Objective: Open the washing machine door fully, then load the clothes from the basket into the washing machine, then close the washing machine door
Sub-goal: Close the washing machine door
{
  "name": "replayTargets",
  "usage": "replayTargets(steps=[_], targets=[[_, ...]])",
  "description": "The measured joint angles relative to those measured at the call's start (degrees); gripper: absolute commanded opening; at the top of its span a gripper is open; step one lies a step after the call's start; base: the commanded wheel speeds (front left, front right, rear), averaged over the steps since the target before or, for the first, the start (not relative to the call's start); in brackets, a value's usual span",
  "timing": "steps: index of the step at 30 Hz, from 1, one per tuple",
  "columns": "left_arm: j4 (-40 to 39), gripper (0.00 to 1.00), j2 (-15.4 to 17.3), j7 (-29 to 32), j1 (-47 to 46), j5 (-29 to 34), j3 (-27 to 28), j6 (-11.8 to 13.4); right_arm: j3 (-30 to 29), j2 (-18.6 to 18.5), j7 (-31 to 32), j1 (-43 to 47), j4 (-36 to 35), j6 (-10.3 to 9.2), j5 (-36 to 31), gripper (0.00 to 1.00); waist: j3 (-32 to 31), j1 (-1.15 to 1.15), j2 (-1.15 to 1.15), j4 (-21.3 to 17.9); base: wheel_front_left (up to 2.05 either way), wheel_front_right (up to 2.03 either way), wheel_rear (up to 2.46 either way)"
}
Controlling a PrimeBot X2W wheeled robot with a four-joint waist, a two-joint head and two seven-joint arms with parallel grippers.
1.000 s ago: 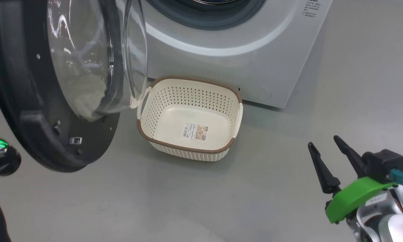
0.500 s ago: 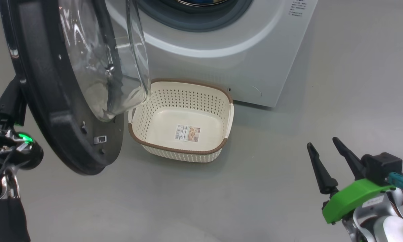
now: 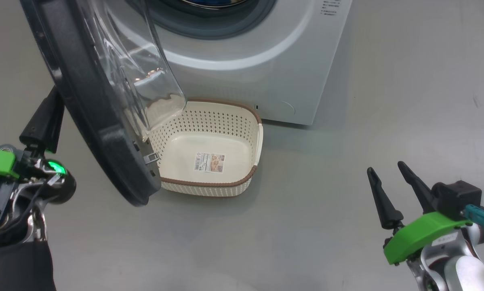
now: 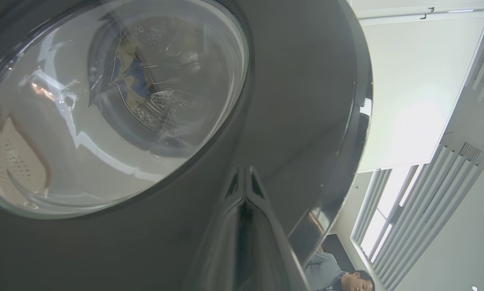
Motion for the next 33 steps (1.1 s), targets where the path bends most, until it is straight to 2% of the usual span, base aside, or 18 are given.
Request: replayTargets(steps=[11,33], targets=[[1.67,0.00,-0.64,-2.58,-1.06,1.75,-3.57,0.00,0.15,0.74,-1.09,-0.37,1.45,0.00,0.47,1.00,0.30,0.00,0.00,-4.02,0.00,0.00,0.00],[12.24,0.00,-0.16,-12.63,-9.98,4.09,-8.94,0.00,1.29,1.35,-3.02,-2.84,3.54,0.00,0.99,1.00,1.69,0.00,0.00,-13.40,0.00,0.00,0.00]])
